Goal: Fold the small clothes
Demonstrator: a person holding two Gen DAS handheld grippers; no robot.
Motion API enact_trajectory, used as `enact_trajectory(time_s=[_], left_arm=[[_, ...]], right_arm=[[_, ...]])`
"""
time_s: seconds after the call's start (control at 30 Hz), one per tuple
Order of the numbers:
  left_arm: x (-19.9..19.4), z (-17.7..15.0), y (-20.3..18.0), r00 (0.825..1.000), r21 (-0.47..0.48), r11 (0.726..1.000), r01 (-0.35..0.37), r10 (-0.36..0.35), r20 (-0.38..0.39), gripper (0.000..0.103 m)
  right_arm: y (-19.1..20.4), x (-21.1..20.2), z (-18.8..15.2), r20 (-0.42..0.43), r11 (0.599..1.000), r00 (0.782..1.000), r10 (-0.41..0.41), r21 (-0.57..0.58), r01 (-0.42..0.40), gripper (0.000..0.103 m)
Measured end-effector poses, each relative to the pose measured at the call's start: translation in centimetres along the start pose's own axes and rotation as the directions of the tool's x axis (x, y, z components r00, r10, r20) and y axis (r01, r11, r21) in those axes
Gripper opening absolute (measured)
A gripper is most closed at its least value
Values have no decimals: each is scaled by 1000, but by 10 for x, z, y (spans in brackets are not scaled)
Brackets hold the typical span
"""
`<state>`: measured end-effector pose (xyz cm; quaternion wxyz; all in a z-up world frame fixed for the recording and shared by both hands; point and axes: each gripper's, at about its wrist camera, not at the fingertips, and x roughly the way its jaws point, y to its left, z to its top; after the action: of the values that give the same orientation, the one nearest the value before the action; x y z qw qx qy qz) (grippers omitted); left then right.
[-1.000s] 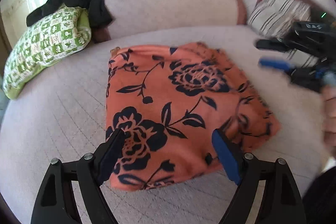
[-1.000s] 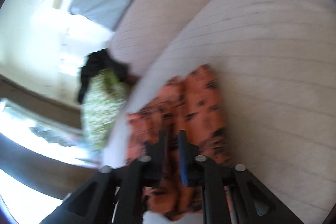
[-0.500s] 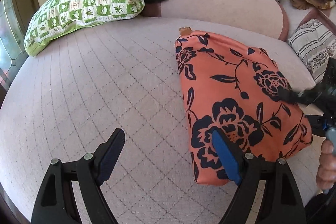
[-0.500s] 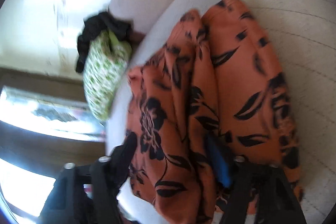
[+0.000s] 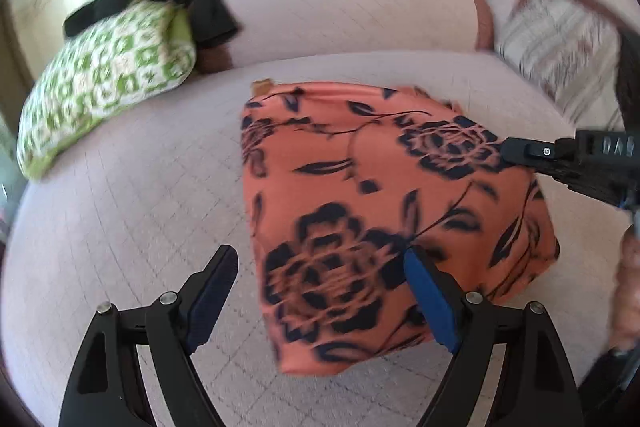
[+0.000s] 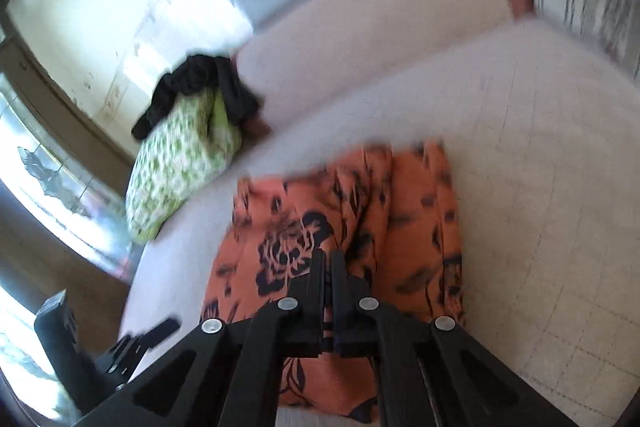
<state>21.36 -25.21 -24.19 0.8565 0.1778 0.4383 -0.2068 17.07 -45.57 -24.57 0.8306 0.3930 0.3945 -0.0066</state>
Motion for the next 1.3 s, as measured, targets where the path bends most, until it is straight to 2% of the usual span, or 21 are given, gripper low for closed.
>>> enact_trajectory(time_s=[0.1, 0.17, 0.2, 0.27, 0.3, 0.33, 0.47, 0.53, 0.6, 0.67, 0.7, 0.8, 0.87, 0.93, 1.0, 1.1, 1.13, 1.2, 1.23, 1.27, 1.3], left_arm=[[4, -7, 3, 999, -25, 999, 37, -37, -15, 85], [-1, -10, 14, 998, -52, 997, 57, -57, 3, 85], [-6, -10, 22, 999, -63, 997, 52, -51, 19, 85], [-14, -8, 40, 998, -93, 995, 40, -36, 46, 85], [-15, -6, 48, 998, -110, 993, 38, -33, 51, 85], [-14, -3, 59, 998, -131, 991, 33, -27, 50, 85], [-2, -1, 75, 1000, -165, 986, 23, -23, 1, 85], [10, -4, 75, 999, -157, 987, 22, -29, -43, 85], [16, -9, 72, 998, -158, 987, 20, -29, -55, 85], [14, -11, 71, 998, -174, 984, 22, -31, -46, 85], [14, -10, 70, 998, -173, 985, 28, -37, -48, 85], [7, -9, 62, 998, -141, 990, 23, -31, -50, 85], [3, -7, 56, 999, -109, 994, 29, -34, -41, 85], [-4, -4, 46, 999, -86, 995, 44, -46, -19, 85], [-11, 2, 33, 997, -74, 994, 75, -75, 5, 85], [-16, 8, 16, 997, -51, 996, 73, -73, 14, 85], [-13, 9, 12, 998, -42, 997, 64, -64, 7, 87], [1, 8, -1, 998, -18, 999, 50, -50, -32, 90], [9, 4, -6, 997, -3, 999, 33, -34, -64, 90], [20, 1, -10, 995, 11, 1000, 10, -8, -101, 91], [23, -1, -11, 994, 8, 1000, 10, -9, -109, 92]], right_arm=[[-35, 4, 6, -40, 975, 993, 111, 198, -101, 7], [-42, 4, 8, -34, 967, 990, 139, 219, -128, 9], [-43, 4, 9, -40, 963, 986, 163, 224, -150, 16], [-40, 12, 8, -58, 959, 980, 188, 226, -170, 52], [-38, 14, 8, -50, 959, 980, 190, 225, -174, 88], [-37, 14, 7, -25, 957, 981, 194, 222, -184, 92], [-43, 33, 3, -77, 950, 975, 210, 252, -185, 89], [-48, 39, -3, -97, 948, 972, 215, 258, -184, 74], [-41, 46, -4, -92, 961, 978, 188, 220, -164, 72], [-26, 51, -4, -94, 976, 980, 175, 151, -160, 51], [-17, 54, -5, -102, 980, 979, 177, 115, -165, 28], [8, 45, -10, -32, 997, 997, 65, -29, -66, 23], [20, 31, -11, 26, 996, 999, 31, -85, -28, 21], [26, 11, -9, 89, 994, 995, 42, -107, -32, 20], [28, -11, -6, 170, 990, 985, 14, -138, 9, 20], [12, -34, -4, 231, 992, 972, -49, -104, 75, 20], [4, -36, -2, 225, 990, 971, -83, -91, 106, 20], [-19, -26, 1, 146, 983, 974, -174, -41, 181, 21], [-37, -9, 2, 27, 984, 984, -174, 31, 173, 26], [-49, 4, 1, -60, 983, 985, -159, 84, 164, 29], [-59, 14, 2, -124, 979, 982, -141, 132, 158, 38]])
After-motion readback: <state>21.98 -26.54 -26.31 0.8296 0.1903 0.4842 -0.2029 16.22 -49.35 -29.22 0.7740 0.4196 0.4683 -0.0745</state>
